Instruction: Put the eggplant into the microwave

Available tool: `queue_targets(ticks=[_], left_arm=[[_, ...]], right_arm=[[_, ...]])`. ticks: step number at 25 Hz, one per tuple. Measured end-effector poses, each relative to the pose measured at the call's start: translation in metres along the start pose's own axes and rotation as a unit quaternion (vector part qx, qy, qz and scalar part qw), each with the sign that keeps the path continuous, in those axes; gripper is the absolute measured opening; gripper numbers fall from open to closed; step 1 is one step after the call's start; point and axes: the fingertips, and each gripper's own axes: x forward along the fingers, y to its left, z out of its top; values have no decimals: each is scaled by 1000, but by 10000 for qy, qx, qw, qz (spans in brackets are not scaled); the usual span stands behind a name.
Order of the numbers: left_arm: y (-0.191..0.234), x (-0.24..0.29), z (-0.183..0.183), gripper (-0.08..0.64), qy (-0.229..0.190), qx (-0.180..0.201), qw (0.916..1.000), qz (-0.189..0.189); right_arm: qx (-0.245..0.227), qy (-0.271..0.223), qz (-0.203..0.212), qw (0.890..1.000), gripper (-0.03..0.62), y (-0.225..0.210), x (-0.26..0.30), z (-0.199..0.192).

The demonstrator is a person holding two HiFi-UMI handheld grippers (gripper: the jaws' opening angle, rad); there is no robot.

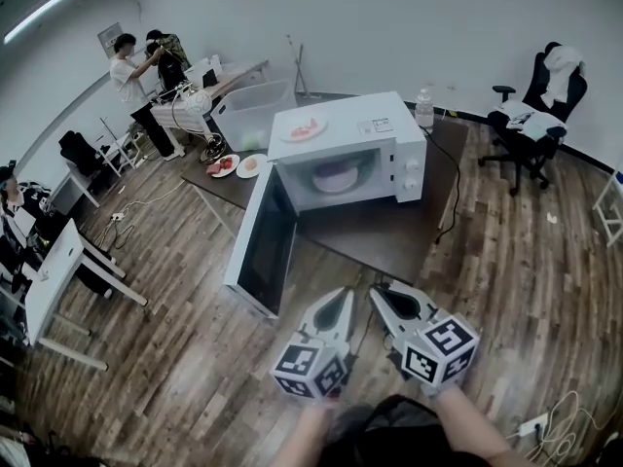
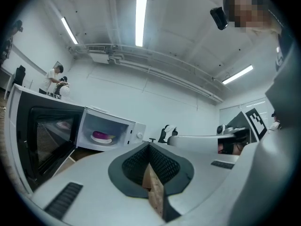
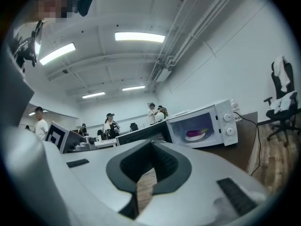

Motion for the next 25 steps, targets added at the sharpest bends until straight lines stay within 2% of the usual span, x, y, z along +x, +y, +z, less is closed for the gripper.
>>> queue_targets(ticks=[6,14,25], left_arm=[[7,-8,-2,0,119,-63,9999,-68],[21,-29,-8,0,227,-230,9995,-65],[17,-49,-20,0,295,-358,9985,-299]], right_arm=[[-106,345,-77,9993,2,6,5,-9],[-80,368,-244,9990,0,16,0,-16],[-87,666,-476,9966,0,37,-17,-39]])
